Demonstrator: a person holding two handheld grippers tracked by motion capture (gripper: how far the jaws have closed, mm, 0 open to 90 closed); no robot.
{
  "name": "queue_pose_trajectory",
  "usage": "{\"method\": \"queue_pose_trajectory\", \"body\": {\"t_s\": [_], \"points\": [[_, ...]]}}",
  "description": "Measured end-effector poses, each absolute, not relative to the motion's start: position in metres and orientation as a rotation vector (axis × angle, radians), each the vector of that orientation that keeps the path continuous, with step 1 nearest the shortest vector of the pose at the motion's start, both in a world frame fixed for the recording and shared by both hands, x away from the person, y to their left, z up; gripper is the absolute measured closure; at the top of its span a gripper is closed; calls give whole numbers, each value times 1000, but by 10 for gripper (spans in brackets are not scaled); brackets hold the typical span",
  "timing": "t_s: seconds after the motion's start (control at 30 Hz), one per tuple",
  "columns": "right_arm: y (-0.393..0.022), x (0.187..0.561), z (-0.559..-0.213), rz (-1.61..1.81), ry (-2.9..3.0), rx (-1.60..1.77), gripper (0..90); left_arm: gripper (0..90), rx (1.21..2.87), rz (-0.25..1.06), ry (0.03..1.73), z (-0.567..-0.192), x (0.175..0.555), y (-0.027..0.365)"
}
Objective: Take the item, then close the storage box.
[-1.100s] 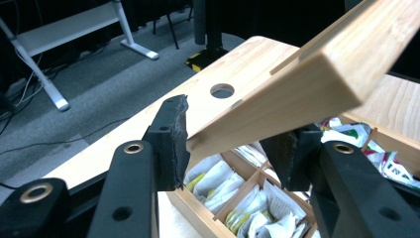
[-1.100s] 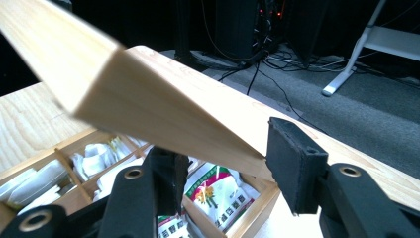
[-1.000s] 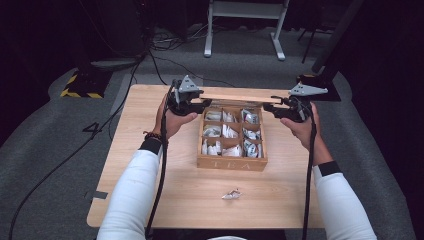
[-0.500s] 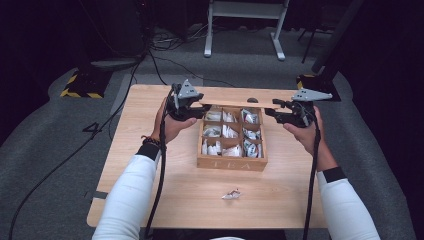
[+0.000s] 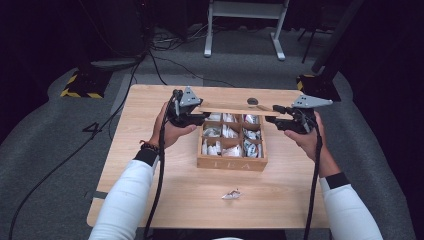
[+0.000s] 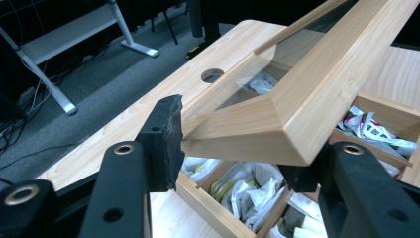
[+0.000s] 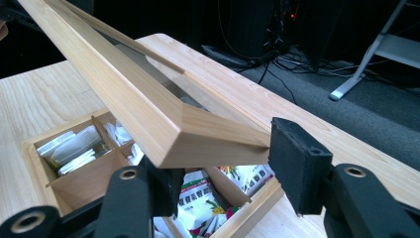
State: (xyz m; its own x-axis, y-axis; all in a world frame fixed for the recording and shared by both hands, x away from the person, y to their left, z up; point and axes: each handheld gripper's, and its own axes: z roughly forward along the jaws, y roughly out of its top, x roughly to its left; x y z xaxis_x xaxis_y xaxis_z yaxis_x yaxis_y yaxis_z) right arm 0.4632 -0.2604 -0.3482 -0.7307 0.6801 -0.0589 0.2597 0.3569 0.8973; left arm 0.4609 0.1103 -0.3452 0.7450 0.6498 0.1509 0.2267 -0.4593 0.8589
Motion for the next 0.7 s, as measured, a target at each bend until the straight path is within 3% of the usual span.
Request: {"method": "queue_pose_trajectory", "body": {"t_s": [0.7], "points": [[-260, 447, -353, 1298, 2222, 781, 502, 489, 2045, 586, 653, -350, 443, 114]]}}
